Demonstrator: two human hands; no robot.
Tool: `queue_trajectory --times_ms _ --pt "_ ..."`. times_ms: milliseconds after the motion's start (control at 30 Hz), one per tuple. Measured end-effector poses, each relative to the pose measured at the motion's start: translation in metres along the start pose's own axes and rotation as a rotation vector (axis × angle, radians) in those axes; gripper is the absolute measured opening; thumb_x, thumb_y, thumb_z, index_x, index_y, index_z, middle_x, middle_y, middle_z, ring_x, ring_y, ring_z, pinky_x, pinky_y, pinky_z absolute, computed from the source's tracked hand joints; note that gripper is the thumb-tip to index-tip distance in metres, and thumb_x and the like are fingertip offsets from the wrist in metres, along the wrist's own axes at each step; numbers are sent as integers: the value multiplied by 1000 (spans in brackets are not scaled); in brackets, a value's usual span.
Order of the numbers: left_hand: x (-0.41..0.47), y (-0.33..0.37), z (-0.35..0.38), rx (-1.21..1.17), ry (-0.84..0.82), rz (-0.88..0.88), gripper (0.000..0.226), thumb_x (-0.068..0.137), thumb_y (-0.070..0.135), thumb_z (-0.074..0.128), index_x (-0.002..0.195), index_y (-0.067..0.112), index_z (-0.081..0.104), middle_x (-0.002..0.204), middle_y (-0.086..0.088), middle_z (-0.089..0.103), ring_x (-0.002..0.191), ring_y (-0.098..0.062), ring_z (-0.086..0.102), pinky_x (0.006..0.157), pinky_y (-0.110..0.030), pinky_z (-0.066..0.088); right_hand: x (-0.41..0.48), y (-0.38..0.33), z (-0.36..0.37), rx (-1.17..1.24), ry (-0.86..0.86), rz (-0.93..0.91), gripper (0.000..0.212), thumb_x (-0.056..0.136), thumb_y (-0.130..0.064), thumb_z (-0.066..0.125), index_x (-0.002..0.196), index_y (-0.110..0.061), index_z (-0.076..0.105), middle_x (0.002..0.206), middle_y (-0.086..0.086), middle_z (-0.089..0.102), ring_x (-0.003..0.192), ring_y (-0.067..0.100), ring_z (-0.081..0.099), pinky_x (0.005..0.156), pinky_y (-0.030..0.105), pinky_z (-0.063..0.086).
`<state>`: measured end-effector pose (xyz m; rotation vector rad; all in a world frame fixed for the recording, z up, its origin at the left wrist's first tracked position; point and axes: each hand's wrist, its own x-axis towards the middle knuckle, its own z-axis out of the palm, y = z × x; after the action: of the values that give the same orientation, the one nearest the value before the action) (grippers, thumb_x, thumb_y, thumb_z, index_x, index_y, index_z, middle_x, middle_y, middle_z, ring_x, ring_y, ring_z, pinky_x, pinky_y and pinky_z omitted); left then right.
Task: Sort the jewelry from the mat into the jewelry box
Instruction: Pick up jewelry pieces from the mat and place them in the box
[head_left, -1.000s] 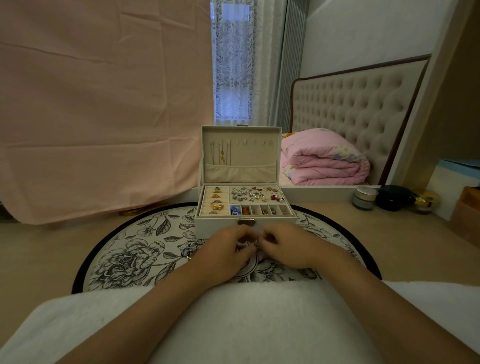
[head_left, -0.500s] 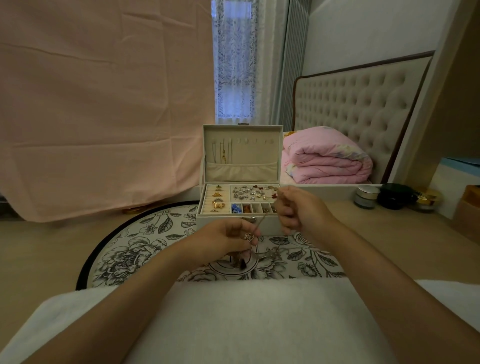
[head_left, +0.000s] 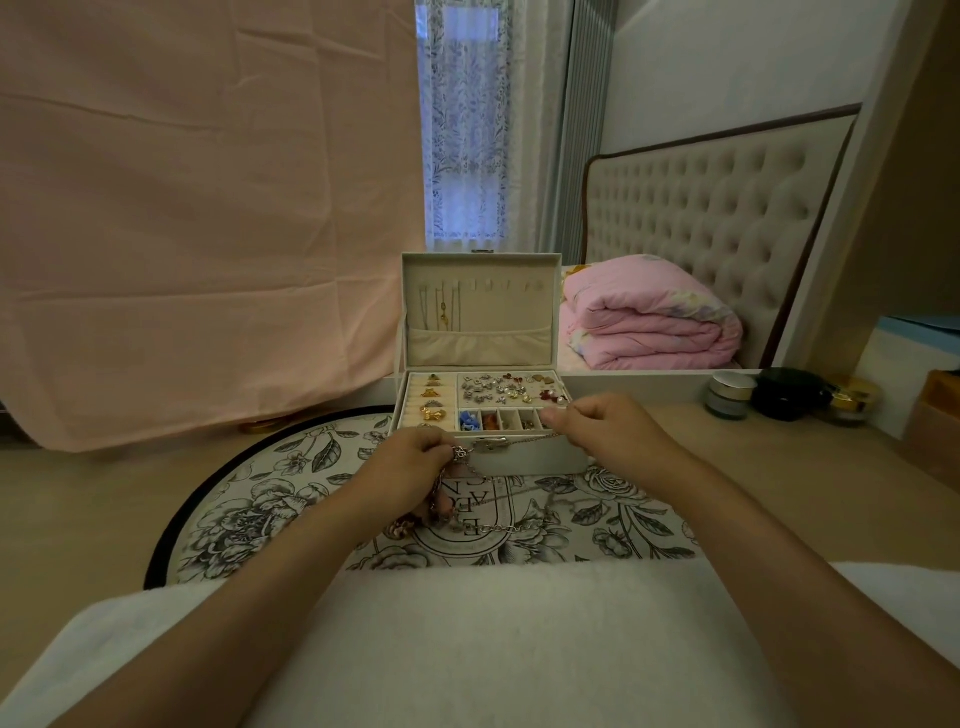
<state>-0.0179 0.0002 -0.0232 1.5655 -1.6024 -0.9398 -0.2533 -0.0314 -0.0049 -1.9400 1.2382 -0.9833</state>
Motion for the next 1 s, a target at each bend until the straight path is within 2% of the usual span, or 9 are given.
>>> queue_trajectory --times_ms 100,200,333,467,533,600,733,900,1000 --pt "2 0 -2 -51 36 -23 24 104 10 42 96 8 64 73 -6 65 43 -14 61 39 -21 43 2 6 -5 -76 4 19 48 95 -45 63 62 -12 50 58 5 39 47 10 32 48 11 34" --pt "5 -1 0 -129 52 -50 28 105 9 40 88 7 62 70 -7 64 59 -20 65 58 -26 55 4 18 -9 -234 1 99 50 95 -48 61 58 -17 51 47 -9 42 43 5 37 54 24 34" --pt "5 -1 6 -178 52 -19 29 106 12 36 93 10 62 64 -3 68 67 -16 68 70 -29 53 4 24 -5 -461 -63 180 48 95 -45 63 56 -19 49 57 -5 48 55 11 44 57 27 35" --pt "2 2 9 -426 -24 -86 25 107 14 34 108 4 57 70 -11 71 63 -26 69 59 -32 56 -1 11 2 -660 -165 190 30 93 -36 66 73 -14 62 77 -1 62 66 10 53 57 26 41" --pt "-2 6 10 -491 -81 -104 22 107 15 35 113 4 54 76 -12 73 61 -26 69 52 -31 56 -1 5 7 -733 -202 136 12 92 -28 68 91 -17 71 94 -2 68 82 10 61 72 26 52" --pt "-4 8 12 -483 -120 -103 20 107 16 38 114 6 53 83 -11 76 65 -25 70 51 -31 55 -1 -1 18 -611 -188 42 17 92 -20 64 106 -26 73 107 -8 69 97 9 64 88 28 54" --pt "-2 6 13 -455 -154 -95 20 106 19 41 115 9 56 90 -10 76 73 -24 71 61 -34 54 1 -7 37 -96 -311 47 35 91 -19 69 124 -26 67 107 -7 75 101 8 70 93 28 56" --pt "0 4 11 -445 -137 -80 18 105 18 43 113 8 56 89 -9 76 72 -23 70 53 -30 50 0 -5 36 -100 -335 50 28 95 -17 67 121 -25 72 89 1 75 76 7 68 70 22 54" --pt "0 4 12 -407 -44 -76 18 104 15 44 112 5 57 76 -8 71 68 -20 69 49 -29 51 2 -2 34 -159 -258 47 22 96 -21 66 113 -30 76 70 -4 70 54 2 54 58 24 46"
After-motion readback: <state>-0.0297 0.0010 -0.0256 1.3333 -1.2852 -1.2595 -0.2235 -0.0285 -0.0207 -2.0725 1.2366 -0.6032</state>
